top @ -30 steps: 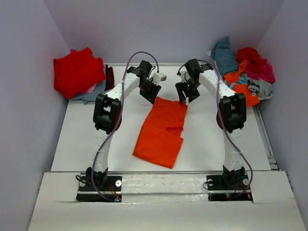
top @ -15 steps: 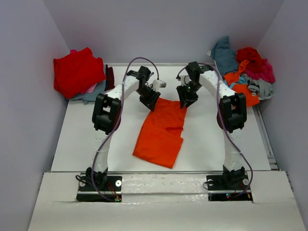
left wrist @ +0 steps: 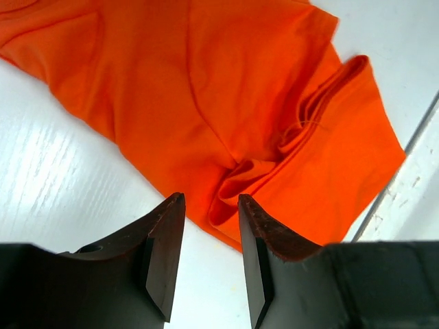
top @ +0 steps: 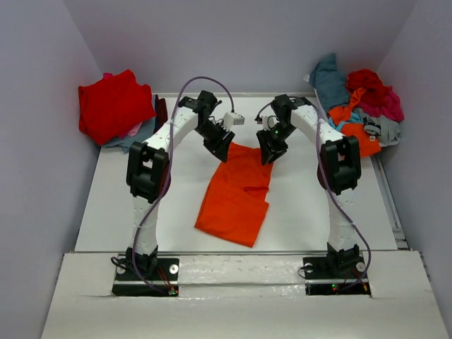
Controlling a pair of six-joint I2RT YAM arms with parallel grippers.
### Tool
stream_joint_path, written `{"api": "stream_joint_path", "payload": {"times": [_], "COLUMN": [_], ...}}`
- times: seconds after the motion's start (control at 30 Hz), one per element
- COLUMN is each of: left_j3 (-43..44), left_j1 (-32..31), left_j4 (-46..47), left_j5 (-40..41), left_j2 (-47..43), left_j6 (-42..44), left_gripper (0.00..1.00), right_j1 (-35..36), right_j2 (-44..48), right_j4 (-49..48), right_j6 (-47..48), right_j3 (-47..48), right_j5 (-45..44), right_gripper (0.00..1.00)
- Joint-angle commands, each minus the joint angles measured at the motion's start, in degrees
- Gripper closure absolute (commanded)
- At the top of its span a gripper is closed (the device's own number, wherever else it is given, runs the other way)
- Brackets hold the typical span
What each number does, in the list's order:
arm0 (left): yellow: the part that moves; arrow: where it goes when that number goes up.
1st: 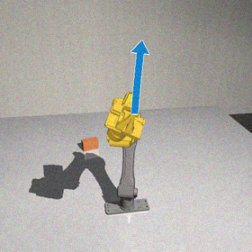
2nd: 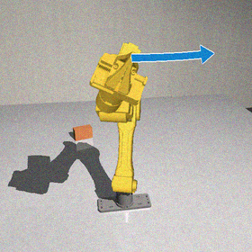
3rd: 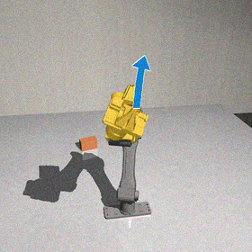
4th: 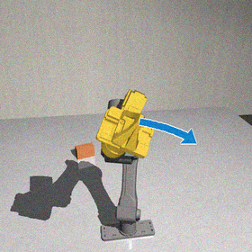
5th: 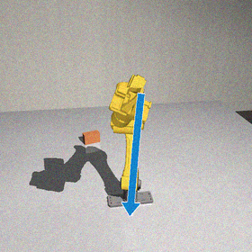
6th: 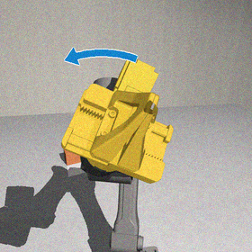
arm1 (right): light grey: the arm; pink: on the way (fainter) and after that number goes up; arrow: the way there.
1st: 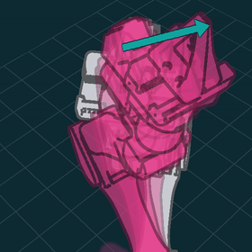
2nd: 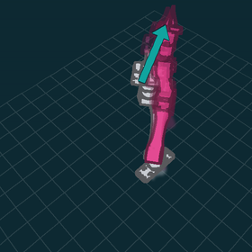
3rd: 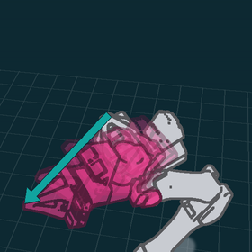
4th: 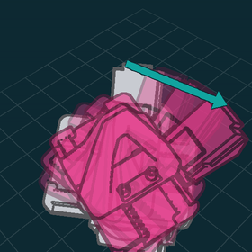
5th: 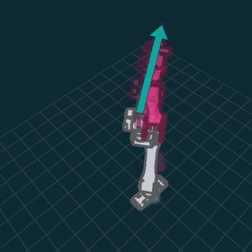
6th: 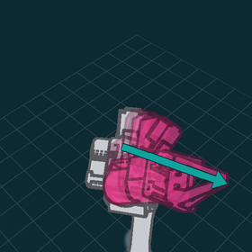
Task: Fold and stack the t-shirts
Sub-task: Fold the tshirt
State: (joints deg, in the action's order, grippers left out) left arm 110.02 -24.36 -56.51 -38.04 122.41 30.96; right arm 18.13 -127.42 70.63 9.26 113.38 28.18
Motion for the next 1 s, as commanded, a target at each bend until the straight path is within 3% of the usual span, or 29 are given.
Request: {"api": "stream_joint_path", "payload": {"times": [0.0,0.4,0.83,0.97], "left_j3": [2.0,-16.1,-21.8,-19.1], "left_j1": [-1.4,-3.7,-5.3,-5.3], "left_j4": [-8.5,-8.4,-8.4,-7.1], "left_j5": [-5.8,5.3,10.5,11.0], "left_j2": [-0.4,-7.0,-8.0,-10.2], "left_j6": [6.4,16.0,19.1,19.1], "left_gripper": [0.53,0.53,0.54,0.55], "right_j1": [0.6,1.1,1.1,1.1], "right_j2": [-1.1,-5.4,-7.4,-7.1], "right_j4": [1.2,2.1,2.0,0.7], "right_j6": [3.3,4.0,3.1,2.5], "right_j3": [-2.1,0.9,2.6,2.1], "right_j5": [2.2,0.9,0.6,-1.7], "right_gripper": [0.56,0.56,0.56,0.56]}}
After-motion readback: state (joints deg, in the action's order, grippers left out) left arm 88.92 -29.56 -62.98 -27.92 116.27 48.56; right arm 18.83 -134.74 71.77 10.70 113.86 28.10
